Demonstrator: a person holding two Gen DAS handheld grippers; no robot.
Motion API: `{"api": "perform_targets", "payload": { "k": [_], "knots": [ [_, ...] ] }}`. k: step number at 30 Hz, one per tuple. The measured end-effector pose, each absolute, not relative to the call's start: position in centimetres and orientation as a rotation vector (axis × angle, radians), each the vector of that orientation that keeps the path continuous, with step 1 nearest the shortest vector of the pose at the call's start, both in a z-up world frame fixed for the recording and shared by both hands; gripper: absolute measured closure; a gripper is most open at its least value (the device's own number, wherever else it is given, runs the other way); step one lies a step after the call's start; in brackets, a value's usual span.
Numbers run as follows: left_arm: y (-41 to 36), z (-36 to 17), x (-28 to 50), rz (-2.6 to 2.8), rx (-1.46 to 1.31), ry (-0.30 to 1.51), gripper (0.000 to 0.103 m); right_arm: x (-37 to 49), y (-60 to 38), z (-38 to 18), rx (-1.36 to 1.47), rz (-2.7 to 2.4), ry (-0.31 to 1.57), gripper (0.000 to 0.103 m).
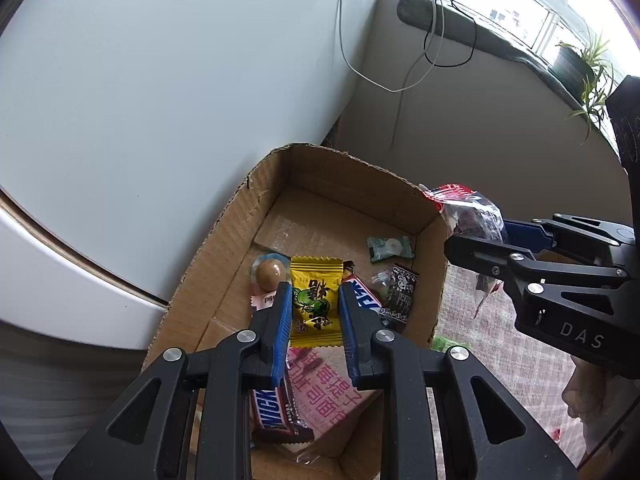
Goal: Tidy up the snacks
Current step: 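Carry the yellow candy and the clear bag toward the cardboard box, then lower both snacks into the cardboard box and open both grippers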
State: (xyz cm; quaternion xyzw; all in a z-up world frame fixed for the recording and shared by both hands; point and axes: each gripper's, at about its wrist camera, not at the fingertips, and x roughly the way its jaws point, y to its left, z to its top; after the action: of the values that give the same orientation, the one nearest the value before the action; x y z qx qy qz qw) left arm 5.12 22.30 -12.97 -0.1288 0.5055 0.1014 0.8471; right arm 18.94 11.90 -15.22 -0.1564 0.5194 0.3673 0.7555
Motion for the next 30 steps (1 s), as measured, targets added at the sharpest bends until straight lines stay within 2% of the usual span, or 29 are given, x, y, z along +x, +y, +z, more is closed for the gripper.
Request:
{"api": "perform_targets", "payload": {
  "k": [22, 28, 30],
  "knots": [
    [23.9, -14.6, 6.0, 0.233, -0.282, 1.098, 0.081, 19.6, 15.4, -18.0, -0.398, 0.836, 1.172, 0.064],
    [23.9, -14.6, 6.1, 0.24, -0.284, 1.103, 0.079, 19.6, 15.2, -17.6, -0.4, 0.82, 1.145, 0.044],
    [23.9, -14.6, 6.1, 0.239, -0.286, 1.099, 0.071, 19.6, 15.1, -17.5, -0.407, 0.809, 1.132, 0.038]
  ]
}}
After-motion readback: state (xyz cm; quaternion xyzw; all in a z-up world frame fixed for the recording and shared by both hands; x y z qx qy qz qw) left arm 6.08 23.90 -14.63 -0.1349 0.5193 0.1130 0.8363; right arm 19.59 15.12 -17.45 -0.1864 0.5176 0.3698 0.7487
